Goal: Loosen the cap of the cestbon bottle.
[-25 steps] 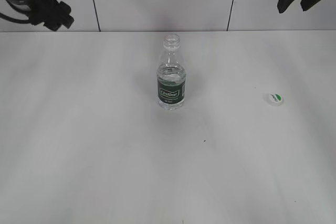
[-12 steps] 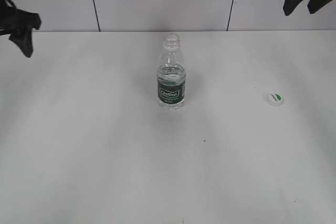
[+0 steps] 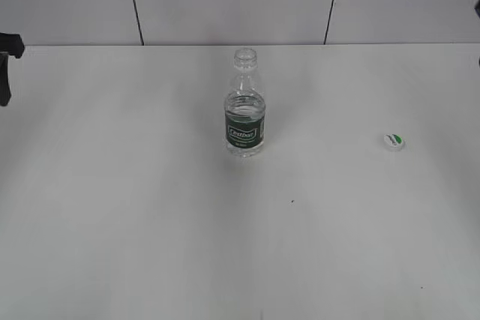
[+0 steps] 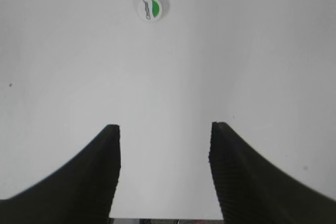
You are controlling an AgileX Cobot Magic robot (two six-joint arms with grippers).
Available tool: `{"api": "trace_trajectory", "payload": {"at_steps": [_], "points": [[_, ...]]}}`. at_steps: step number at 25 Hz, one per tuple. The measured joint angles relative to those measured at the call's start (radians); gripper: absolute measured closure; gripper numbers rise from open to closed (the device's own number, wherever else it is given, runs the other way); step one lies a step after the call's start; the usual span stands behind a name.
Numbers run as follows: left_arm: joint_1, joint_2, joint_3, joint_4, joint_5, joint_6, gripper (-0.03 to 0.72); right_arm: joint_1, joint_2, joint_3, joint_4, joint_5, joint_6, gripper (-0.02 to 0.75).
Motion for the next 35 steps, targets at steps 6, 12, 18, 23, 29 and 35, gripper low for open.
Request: {"api": "trace_trajectory", "payload": {"at_steps": [6, 12, 18, 23, 29, 35], "points": [[0.000, -0.199, 0.174, -0.025, 0.000, 0.003, 0.250, 0.000, -0.263, 0.196, -0.008, 0.000, 0.000, 0.318], [0.000, -0.517, 0.377, -0.024, -0.001, 0.008, 0.270, 0.000, -0.511, 0.285, -0.008, 0.003, 0.000, 0.318], [0.000, -0.811, 0.521, -0.028, -0.010, 0.066, 0.283, 0.000, -0.767, 0.379, -0.008, 0.003, 0.000, 0.318], [0.000, -1.083, 0.629, -0.031, -0.017, 0.086, 0.283, 0.000, -1.001, 0.514, -0.008, 0.004, 0.000, 0.318], [0.000, -1.369, 0.757, -0.043, -0.057, 0.090, 0.292, 0.000, -1.285, 0.677, -0.008, -0.036, 0.000, 0.318], [0.000, -1.651, 0.815, -0.052, -0.061, 0.113, 0.298, 0.000, -1.496, 0.801, -0.008, -0.081, -0.026, 0.318]]}}
